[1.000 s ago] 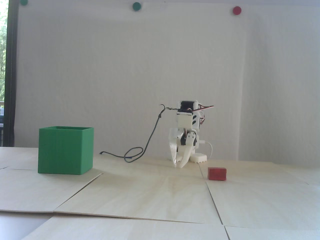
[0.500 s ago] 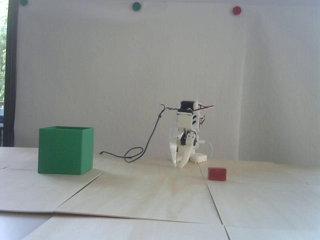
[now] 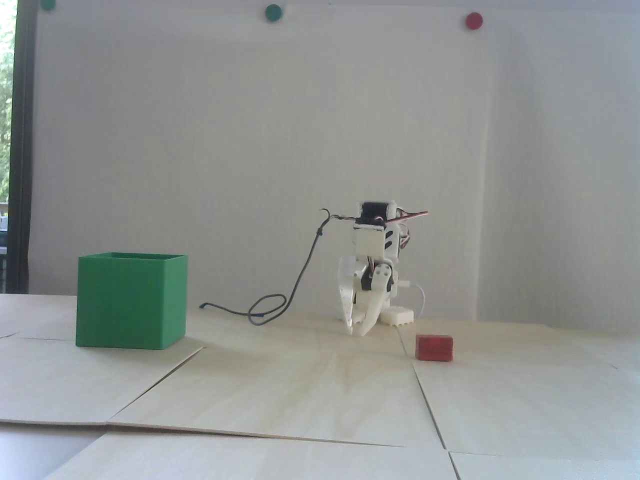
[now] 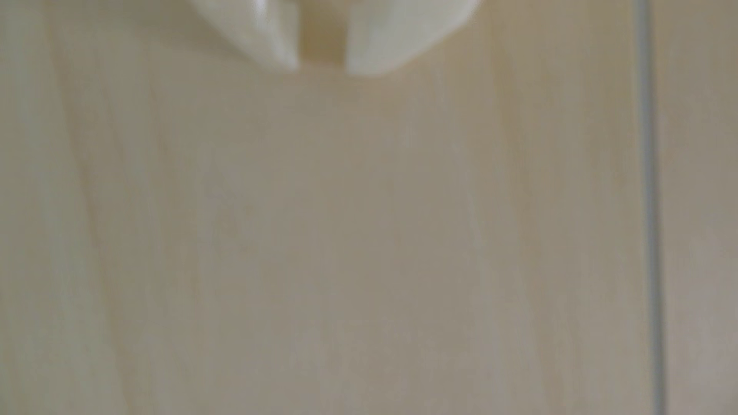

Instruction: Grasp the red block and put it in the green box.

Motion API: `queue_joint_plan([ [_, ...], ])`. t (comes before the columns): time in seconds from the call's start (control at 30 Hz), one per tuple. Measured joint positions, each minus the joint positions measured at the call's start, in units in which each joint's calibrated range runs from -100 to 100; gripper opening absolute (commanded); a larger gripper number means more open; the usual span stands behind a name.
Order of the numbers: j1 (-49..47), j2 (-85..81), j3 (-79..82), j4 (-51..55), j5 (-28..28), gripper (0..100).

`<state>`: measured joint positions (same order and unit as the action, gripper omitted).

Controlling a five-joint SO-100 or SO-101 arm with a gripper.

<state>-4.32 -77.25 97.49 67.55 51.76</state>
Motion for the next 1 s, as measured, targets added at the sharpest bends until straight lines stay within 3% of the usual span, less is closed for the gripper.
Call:
queue_joint_plan([
  [0.4,-0.5,0.0,0.0,0.0,0.0,3],
  [0.8,-20.6,0.0,-0.9,0.4,-0.3,3],
  [1.0,-27.1,0.5,-13.2,4.1,-5.9,3],
])
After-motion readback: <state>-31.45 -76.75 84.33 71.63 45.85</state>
